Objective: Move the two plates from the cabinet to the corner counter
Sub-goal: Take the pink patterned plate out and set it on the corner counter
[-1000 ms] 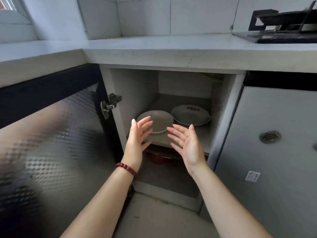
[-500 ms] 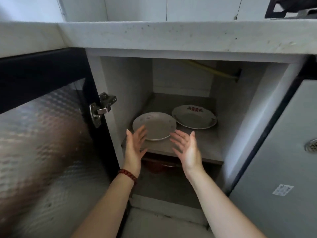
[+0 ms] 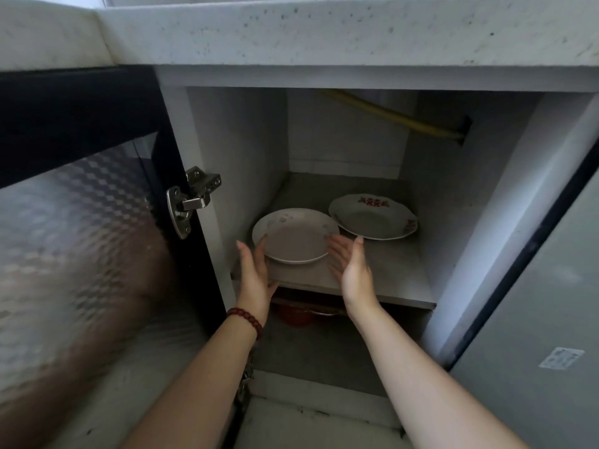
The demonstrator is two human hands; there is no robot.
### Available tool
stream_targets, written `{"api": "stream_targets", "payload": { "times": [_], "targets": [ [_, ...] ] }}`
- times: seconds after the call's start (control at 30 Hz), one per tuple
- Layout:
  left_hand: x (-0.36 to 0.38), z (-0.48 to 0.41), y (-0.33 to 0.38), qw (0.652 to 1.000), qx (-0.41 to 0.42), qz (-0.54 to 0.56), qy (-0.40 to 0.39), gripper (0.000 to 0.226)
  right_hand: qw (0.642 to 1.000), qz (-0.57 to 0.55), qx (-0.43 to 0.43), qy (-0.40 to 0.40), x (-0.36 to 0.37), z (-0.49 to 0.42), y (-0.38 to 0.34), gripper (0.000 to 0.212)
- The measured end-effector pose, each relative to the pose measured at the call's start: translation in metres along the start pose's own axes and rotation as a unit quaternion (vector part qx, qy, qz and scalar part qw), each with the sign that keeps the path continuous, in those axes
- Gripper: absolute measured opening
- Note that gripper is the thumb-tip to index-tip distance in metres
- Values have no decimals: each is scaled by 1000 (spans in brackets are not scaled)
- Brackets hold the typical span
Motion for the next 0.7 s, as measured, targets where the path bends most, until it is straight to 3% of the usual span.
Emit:
{"api": "stream_targets", "payload": {
  "times": [0.27,0.7],
  "targets": [
    [-8,-14,-5,999,-18,22,21,80,998,-29,21,44,-17,-15,9,47],
    [-10,-18,0,996,-40,80,28,80,993,-88,67,37,-11,-29,20,58]
  ]
}}
Point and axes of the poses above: each hand's wrist, its own z-axis away from the middle knuckle, its own x-axis out of the palm, y = z × x, the point moved 8 cm from there along -z, towards the middle knuckle, and after that the axes turned 8 degrees about -z, right-handed, at the moved point
